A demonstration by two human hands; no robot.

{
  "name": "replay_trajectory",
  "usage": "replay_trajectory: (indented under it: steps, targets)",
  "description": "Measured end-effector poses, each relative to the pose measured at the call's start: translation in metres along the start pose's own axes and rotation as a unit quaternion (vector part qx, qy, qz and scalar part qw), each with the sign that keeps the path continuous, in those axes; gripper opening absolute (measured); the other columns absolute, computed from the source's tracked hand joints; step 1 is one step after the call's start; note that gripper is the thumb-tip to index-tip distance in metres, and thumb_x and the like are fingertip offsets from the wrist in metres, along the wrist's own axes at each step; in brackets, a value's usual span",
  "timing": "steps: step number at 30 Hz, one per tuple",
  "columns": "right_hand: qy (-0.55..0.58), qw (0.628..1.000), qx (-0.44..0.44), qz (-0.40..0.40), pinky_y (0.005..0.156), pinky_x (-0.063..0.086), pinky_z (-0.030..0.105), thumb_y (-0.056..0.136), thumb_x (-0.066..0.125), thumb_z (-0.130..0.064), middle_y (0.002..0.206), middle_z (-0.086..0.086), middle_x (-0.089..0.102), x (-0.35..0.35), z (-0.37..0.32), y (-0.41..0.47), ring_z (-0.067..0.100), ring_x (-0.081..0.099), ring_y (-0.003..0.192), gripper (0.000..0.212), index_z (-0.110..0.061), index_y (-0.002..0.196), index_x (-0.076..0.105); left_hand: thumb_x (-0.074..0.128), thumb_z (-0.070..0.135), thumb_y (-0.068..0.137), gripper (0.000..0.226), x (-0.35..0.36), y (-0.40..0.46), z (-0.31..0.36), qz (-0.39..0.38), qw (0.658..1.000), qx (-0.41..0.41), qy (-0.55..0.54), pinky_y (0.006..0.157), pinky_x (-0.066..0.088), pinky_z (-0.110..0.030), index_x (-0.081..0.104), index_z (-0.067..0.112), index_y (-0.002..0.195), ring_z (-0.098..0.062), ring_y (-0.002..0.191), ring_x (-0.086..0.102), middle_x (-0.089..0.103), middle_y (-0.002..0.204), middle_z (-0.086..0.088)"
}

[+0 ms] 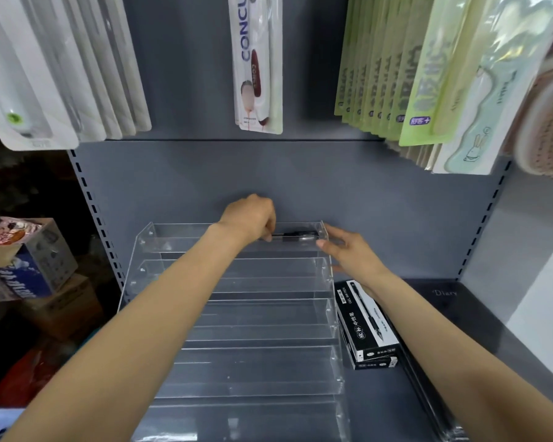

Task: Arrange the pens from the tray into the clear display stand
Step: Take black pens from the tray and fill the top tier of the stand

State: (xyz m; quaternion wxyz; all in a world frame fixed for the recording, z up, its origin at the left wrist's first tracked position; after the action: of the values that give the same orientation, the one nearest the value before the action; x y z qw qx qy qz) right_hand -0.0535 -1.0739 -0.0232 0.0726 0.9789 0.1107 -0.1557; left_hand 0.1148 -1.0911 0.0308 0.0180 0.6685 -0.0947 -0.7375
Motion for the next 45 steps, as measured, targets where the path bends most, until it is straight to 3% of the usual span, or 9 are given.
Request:
replay_trajectory:
  steps: [12, 16, 18, 22, 28, 31, 33, 41, 45]
  targets:
    - [0.013, 1.000, 0.003, -0.003, 0.085, 0.048, 0.027, 0.093, 0.055, -0.016, 0.139, 0.001, 0.047, -0.001, 0.003, 0.002, 0.011, 0.050, 0.114, 0.051, -0.018, 0.141, 0.039, 0.071, 0.016, 0.077, 0.009, 0.000, -0.003, -0.007, 0.029, 0.998, 0.004, -0.055, 0.075, 0.049, -0.029, 0.073, 0.020, 0.085, -0.019, 0.091, 0.062, 0.071, 0.093, 0.002]
    - [-0.032, 0.999, -0.018, 0.002, 0.105, 0.041, 0.036, 0.092, 0.058, -0.025, 0.140, -0.001, 0.048, -0.004, 0.001, -0.001, 0.019, 0.044, 0.131, 0.053, -0.018, 0.141, 0.039, 0.069, 0.019, 0.081, 0.012, -0.003, -0.018, -0.013, 0.092, 0.975, -0.028, -0.201, 0.084, 0.052, -0.031, 0.070, 0.019, 0.092, -0.014, 0.085, 0.064, 0.068, 0.084, 0.006]
    - [-0.102, 0.992, -0.060, 0.048, 0.110, 0.032, 0.028, 0.092, 0.057, -0.027, 0.139, 0.003, 0.049, -0.010, -0.007, -0.008, 0.019, 0.044, 0.130, 0.052, -0.013, 0.140, 0.041, 0.068, 0.018, 0.082, 0.011, -0.009, -0.040, -0.014, 0.161, 0.952, -0.036, -0.257, 0.082, 0.051, -0.026, 0.070, 0.019, 0.093, -0.009, 0.077, 0.062, 0.067, 0.081, 0.008]
    - [-0.200, 0.958, -0.183, 0.097, 0.084, 0.028, -0.001, 0.093, 0.056, -0.017, 0.122, 0.004, 0.055, 0.001, -0.037, -0.035, 0.014, 0.054, 0.108, 0.033, -0.010, 0.124, 0.056, 0.062, 0.016, 0.087, 0.011, -0.010, -0.095, -0.018, 0.245, 0.929, -0.074, -0.267, 0.073, 0.044, -0.020, 0.070, 0.015, 0.095, -0.010, 0.072, 0.057, 0.068, 0.087, 0.004]
    - [-0.193, 0.956, -0.222, -0.012, 0.074, 0.032, 0.000, 0.094, 0.051, -0.014, 0.107, -0.001, 0.061, 0.082, -0.063, -0.079, 0.006, 0.053, 0.091, 0.021, -0.013, 0.111, 0.064, 0.057, 0.017, 0.089, 0.014, -0.012, -0.182, -0.053, 0.282, 0.916, -0.138, -0.249, 0.075, 0.049, -0.026, 0.068, 0.016, 0.098, -0.013, 0.075, 0.060, 0.066, 0.081, 0.004]
    - [-0.180, 0.958, -0.219, -0.044, 0.081, 0.039, 0.005, 0.093, 0.051, -0.013, 0.106, 0.002, 0.063, 0.135, -0.073, -0.106, 0.008, 0.055, 0.090, 0.021, -0.014, 0.109, 0.064, 0.056, 0.021, 0.090, 0.010, -0.012, -0.239, -0.088, 0.294, 0.919, -0.161, -0.208, 0.070, 0.052, -0.033, 0.065, 0.019, 0.092, -0.016, 0.072, 0.061, 0.065, 0.077, 0.003]
    - [-0.178, 0.959, -0.213, -0.067, 0.086, 0.043, 0.018, 0.093, 0.050, -0.013, 0.106, 0.002, 0.064, 0.177, -0.079, -0.126, 0.012, 0.057, 0.092, 0.021, -0.015, 0.108, 0.064, 0.055, 0.023, 0.090, 0.009, -0.007, -0.278, -0.119, 0.284, 0.922, -0.184, -0.188, 0.066, 0.052, -0.036, 0.063, 0.020, 0.090, -0.019, 0.072, 0.061, 0.065, 0.077, 0.002]
    - [-0.171, 0.959, -0.180, -0.138, 0.090, 0.045, 0.033, 0.091, 0.050, -0.011, 0.108, 0.007, 0.065, 0.366, -0.089, -0.204, 0.020, 0.060, 0.097, 0.022, -0.013, 0.108, 0.064, 0.057, 0.020, 0.090, 0.007, 0.014, -0.420, -0.263, 0.215, 0.926, -0.253, -0.183, 0.061, 0.046, -0.031, 0.064, 0.020, 0.086, -0.019, 0.068, 0.059, 0.060, 0.067, 0.003]
    - [-0.195, 0.949, -0.144, -0.201, 0.090, 0.047, 0.031, 0.096, 0.047, -0.015, 0.115, 0.004, 0.062, 0.445, -0.084, -0.228, 0.017, 0.059, 0.101, 0.024, -0.014, 0.115, 0.061, 0.058, 0.018, 0.088, 0.009, 0.036, -0.466, -0.325, 0.174, 0.909, -0.299, -0.235, 0.073, 0.051, -0.035, 0.066, 0.020, 0.085, -0.021, 0.077, 0.065, 0.068, 0.075, 0.000]
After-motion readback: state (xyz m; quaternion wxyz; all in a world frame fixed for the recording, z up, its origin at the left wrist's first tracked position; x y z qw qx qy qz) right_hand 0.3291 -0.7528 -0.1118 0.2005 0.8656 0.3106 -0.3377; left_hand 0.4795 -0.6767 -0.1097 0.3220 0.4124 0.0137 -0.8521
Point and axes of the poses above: each hand's wrist, its own y-axis towards the middle knuckle, its own x-axis out of the palm, z = x × y, the point moved 7 cm from there along y, towards the middle knuckle
